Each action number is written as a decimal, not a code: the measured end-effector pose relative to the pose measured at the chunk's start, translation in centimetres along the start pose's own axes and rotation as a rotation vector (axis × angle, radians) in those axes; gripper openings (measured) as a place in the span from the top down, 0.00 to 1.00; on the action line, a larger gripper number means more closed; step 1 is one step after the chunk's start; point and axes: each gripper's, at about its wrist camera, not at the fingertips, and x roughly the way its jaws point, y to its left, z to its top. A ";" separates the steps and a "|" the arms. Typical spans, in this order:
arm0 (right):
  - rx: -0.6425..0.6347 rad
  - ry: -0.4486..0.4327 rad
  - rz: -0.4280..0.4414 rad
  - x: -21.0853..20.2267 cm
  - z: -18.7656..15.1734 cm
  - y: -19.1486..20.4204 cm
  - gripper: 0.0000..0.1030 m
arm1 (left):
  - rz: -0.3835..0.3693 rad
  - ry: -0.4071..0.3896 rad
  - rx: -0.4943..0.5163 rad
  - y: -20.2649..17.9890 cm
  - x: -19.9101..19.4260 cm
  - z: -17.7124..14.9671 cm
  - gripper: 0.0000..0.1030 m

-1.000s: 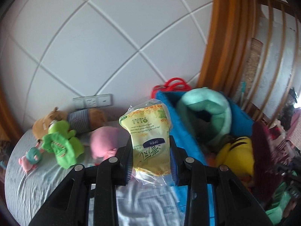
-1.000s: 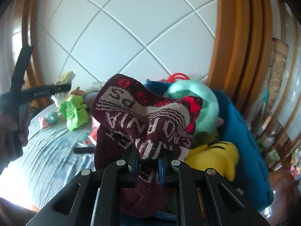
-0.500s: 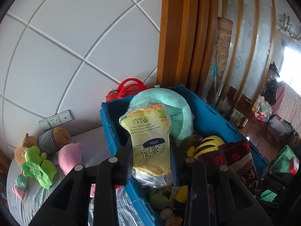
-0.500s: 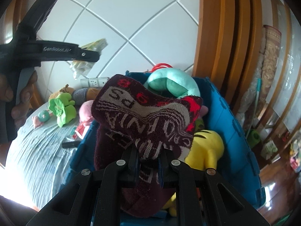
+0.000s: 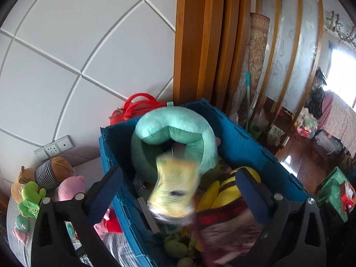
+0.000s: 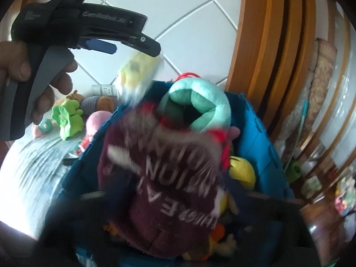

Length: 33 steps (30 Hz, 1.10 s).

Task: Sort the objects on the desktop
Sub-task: 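Carry pouch and towel over the blue crate and open both tools, then move both tools back over the bed toward the pig and black tube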

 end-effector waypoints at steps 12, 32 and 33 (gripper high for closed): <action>0.022 0.025 -0.012 0.2 -0.2 0.2 0.01 | -0.009 0.011 -0.010 0.9 0.3 -0.8 0.00; -0.052 0.011 0.049 1.5 2.8 10.3 0.01 | 0.173 0.073 -0.230 20.2 -1.8 -11.6 0.00; -0.063 0.010 0.058 1.7 3.1 11.6 0.00 | 0.196 0.074 -0.243 22.3 -2.0 -12.7 0.00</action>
